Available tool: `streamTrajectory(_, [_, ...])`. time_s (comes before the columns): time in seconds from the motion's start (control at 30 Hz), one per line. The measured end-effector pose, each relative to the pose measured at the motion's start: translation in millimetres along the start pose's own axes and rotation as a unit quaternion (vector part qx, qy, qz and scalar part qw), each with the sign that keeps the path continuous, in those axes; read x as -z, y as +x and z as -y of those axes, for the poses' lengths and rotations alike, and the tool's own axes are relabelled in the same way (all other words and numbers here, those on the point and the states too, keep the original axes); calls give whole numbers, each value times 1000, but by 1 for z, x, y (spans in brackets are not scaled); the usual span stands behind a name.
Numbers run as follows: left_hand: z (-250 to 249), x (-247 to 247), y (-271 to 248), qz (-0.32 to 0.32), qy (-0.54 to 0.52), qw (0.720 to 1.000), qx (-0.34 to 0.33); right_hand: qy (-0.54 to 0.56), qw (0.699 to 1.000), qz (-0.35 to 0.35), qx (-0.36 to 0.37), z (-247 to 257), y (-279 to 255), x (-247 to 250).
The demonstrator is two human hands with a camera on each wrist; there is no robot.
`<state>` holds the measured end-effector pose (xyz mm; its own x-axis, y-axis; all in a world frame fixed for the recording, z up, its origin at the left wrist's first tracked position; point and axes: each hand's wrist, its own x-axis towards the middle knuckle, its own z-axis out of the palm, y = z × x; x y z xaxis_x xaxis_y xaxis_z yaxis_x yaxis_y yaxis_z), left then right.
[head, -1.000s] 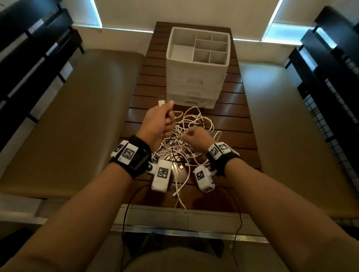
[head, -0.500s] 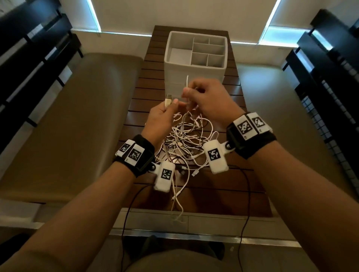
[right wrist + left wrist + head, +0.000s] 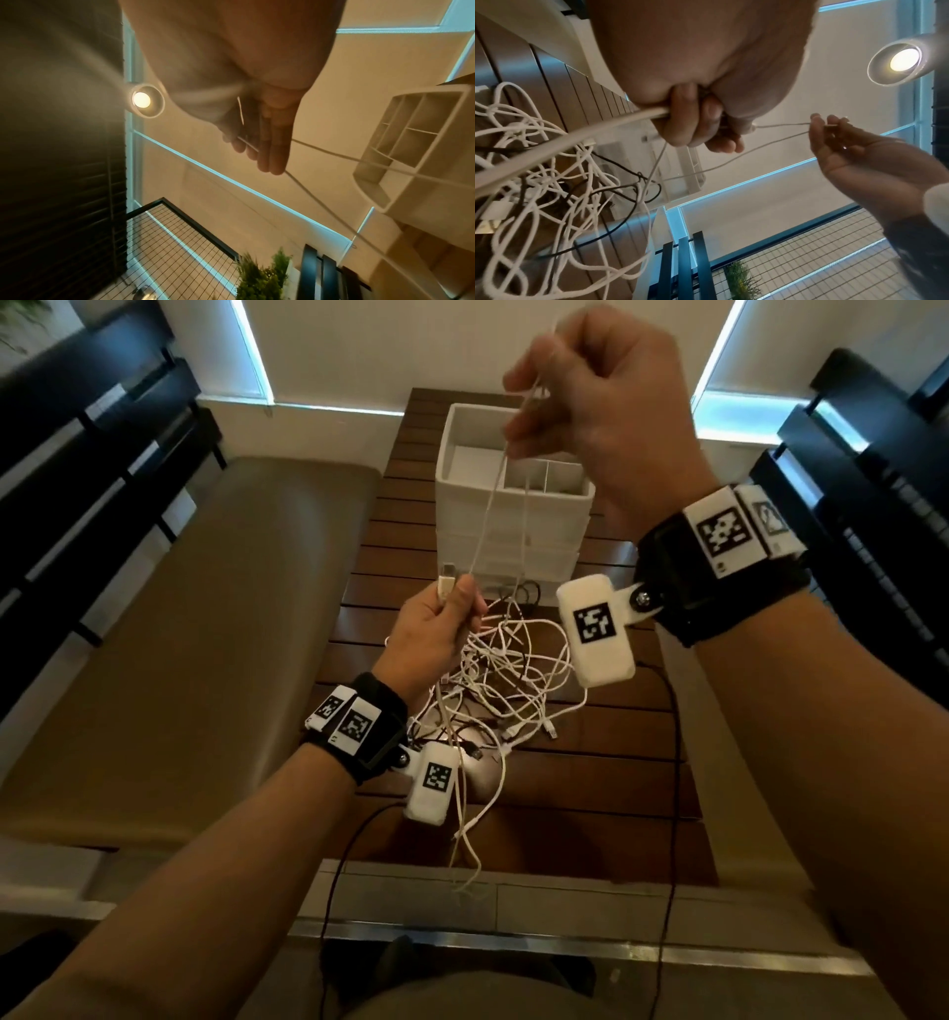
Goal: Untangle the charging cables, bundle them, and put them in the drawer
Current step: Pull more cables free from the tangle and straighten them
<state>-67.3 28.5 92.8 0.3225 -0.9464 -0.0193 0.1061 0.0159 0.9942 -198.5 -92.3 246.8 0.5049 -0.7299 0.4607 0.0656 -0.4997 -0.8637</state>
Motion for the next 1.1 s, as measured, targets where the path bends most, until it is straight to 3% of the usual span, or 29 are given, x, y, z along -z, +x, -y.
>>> streamTrajectory(0.07, [-4, 0, 2, -11, -3, 1000, -7, -22, 1000, 6, 16, -3, -5, -1])
streamTrajectory(0.13, [-4, 1, 1, -19, -6, 1000, -2, -49, 998, 10, -22, -12, -11, -4])
streamTrajectory(0.2, [0, 7, 0, -26, 2, 1000, 6, -39, 998, -25, -30, -11, -11, 0])
streamTrajectory(0.27, [2, 12, 1, -49, -15, 999, 4, -9, 998, -62, 8, -2, -4, 8])
streamTrajectory(0.33, [-3, 12, 2, -82, -43, 996, -2, -4, 998, -59, -14, -4, -8, 8])
streamTrajectory(0.47, [-26, 10, 6, -77, -32, 996, 21, -125, 983, 83, -106, -49, -53, -18])
streamTrajectory(0.57, [-26, 13, 15, -19, -24, 992, 121, -208, 962, 163, -62, -74, -87, -34])
streamTrajectory(0.63, [-21, 13, 16, 12, 11, 988, 156, -310, 929, 200, -3, -82, -96, -33])
streamTrajectory(0.77, [-14, 5, 13, 48, 37, 984, 165, -458, 837, 299, 27, -89, -101, -30])
streamTrajectory(0.83, [-12, 3, 11, 30, 46, 987, 148, -426, 844, 327, 23, -91, -101, -28])
streamTrajectory(0.9, [-11, 5, 11, 21, 39, 991, 128, -313, 910, 266, -58, -95, -98, -22])
streamTrajectory(0.93, [-11, 6, 10, 14, 23, 992, 122, -233, 942, 190, -145, -99, -97, -18])
streamTrajectory(0.97, [-12, 9, 9, 12, 4, 993, 119, -148, 949, 110, -255, -104, -95, -16])
streamTrajectory(1.0, [-13, 11, 7, 21, -13, 993, 116, -66, 924, 48, -373, -110, -95, -16])
streamTrajectory(1.03, [-14, 14, 5, 41, -24, 993, 111, -3, 880, 21, -474, -120, -94, -17])
streamTrajectory(1.1, [-14, 18, -1, 100, -40, 989, 100, 109, 797, 14, -593, -138, -91, -22])
